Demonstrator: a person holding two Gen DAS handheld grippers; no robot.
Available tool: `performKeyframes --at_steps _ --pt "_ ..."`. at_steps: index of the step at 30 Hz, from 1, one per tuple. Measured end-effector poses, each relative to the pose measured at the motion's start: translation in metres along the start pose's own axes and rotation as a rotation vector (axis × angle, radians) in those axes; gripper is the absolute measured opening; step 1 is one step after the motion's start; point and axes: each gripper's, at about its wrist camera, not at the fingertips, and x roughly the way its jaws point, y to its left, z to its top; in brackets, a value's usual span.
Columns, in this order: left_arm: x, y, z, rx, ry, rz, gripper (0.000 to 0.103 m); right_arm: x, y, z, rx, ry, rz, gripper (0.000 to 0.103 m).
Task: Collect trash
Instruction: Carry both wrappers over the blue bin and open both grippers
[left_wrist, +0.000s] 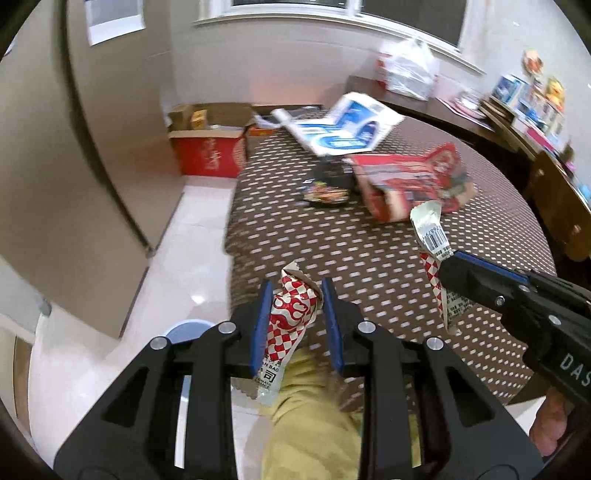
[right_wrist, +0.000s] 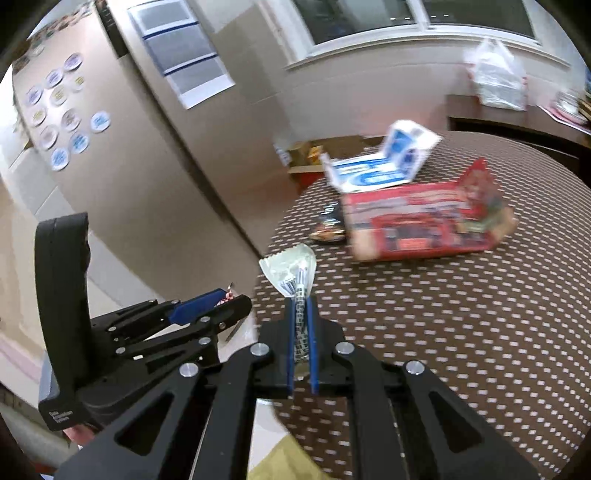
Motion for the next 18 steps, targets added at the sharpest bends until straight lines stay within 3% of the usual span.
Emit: performKeyframes --at_steps 18 --pt "-0.001 0.124 -0.044 -0.221 0.071 0.170 0.027 0.083 0.097 -0.013 -0.157 0.175 0.108 0.007"
